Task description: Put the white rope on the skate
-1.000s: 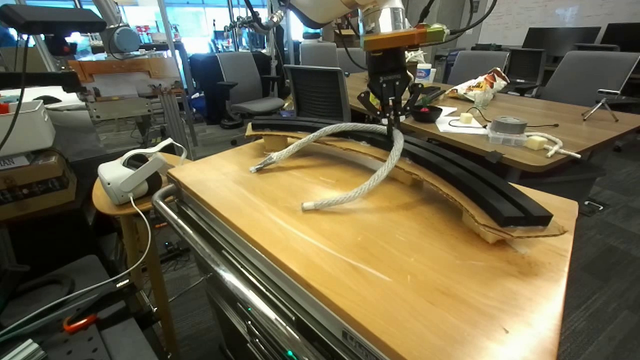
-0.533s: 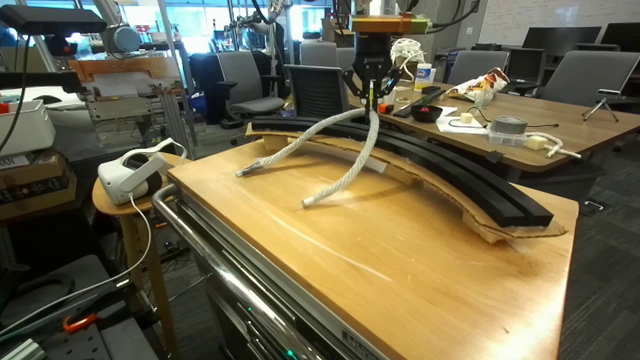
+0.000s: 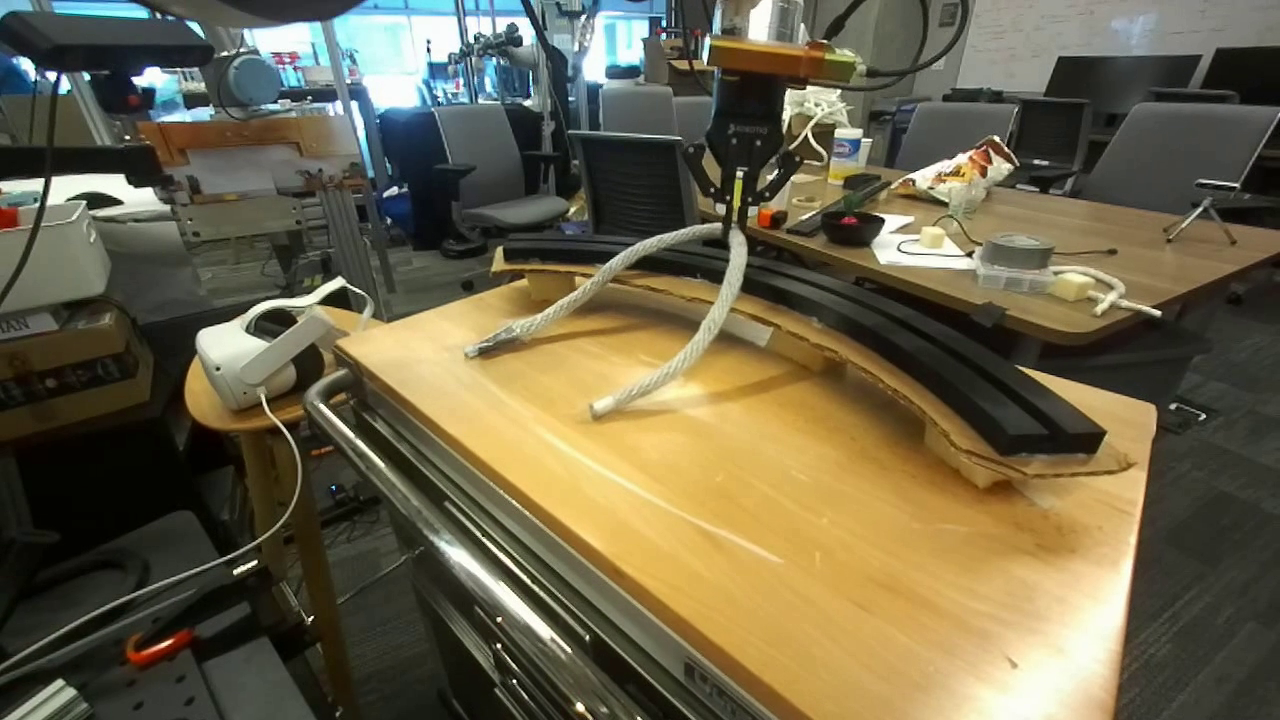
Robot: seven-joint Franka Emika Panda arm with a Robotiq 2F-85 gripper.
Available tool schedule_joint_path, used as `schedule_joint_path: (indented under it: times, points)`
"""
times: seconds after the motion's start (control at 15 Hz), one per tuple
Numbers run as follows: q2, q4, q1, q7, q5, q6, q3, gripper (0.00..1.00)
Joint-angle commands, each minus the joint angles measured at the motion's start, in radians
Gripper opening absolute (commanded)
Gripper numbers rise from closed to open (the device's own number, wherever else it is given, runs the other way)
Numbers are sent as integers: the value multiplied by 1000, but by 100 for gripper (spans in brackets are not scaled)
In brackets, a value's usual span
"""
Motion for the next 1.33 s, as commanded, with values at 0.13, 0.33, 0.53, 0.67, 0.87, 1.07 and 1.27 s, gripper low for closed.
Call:
schedule_joint_path:
  times: [0.13,0.33,0.53,0.67,0.87,1.07,1.27]
  points:
    - [90,149,4,-13,-36,-70,-33,8]
    - [103,156,-1,-25,-54,-68,-48,8]
    - [110,156,-11,-45,-54,-74,-51,8]
    - [115,156,-15,-56,-54,-78,-50,8]
    - [113,152,-22,-62,-52,-73,-49,39]
    - [72,136,-26,-32,-55,14,-51,61]
    - [17,126,-26,-7,-63,140,-58,83]
